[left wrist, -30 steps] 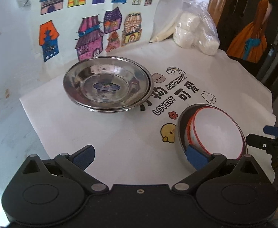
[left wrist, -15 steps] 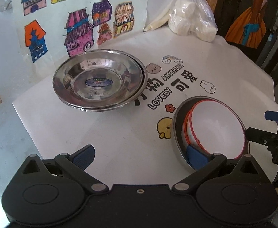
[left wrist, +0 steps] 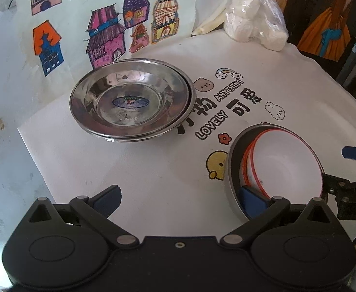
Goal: Organize plates and bowls
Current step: 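Move both tools to the rim of the steel bowl holding the white bowls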
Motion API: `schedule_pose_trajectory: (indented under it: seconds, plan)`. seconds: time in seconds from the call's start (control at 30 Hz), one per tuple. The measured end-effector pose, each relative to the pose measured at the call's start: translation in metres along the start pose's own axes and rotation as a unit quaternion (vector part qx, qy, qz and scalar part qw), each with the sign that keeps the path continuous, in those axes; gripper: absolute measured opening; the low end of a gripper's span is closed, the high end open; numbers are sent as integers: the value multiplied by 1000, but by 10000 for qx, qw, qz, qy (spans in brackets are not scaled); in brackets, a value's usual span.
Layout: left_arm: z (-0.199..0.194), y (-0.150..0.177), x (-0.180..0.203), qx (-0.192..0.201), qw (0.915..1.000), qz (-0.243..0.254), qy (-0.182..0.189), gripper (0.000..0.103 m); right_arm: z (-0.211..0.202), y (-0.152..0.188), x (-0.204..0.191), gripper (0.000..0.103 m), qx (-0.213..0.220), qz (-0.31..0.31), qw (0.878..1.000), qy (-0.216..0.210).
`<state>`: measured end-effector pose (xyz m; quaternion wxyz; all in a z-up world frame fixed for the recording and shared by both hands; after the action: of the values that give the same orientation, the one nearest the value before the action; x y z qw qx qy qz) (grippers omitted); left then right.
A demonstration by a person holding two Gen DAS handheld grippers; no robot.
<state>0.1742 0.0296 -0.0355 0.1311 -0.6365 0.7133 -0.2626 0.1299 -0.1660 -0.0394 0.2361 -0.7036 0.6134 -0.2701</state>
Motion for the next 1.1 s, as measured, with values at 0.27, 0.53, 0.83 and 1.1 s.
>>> schedule_pose_trajectory:
  seconds: [0.27,0.53,0.83,1.1]
  plan:
    - [10,-1,1,-177,9996,-176,-151,102,5,-2,1,103,-308,171,9993,116]
    - [17,0,-4,-297,9984,-481,-76,102,29,5,10,103,-1205,1049,9859,-502]
    - [19,-1,-4,-343,9979,-555,-28,102,25,7,7,88,-1034,1154,9853,-723]
    - [17,-2,-2,-345,9977,-563,118,91,22,2,1,73,-912,1103,9860,-854]
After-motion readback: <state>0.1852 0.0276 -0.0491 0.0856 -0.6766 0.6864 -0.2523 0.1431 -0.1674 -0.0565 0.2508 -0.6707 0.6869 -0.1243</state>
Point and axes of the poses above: each gripper's, at about its wrist camera, not at the fingertips, and z roughly the way its jaws point, x to its right, y to its underside, the point moved 5 cm from there along z, roughly the way its jaws point, and after that the axes turned 9 degrees about -z, right-handed, at the moved point
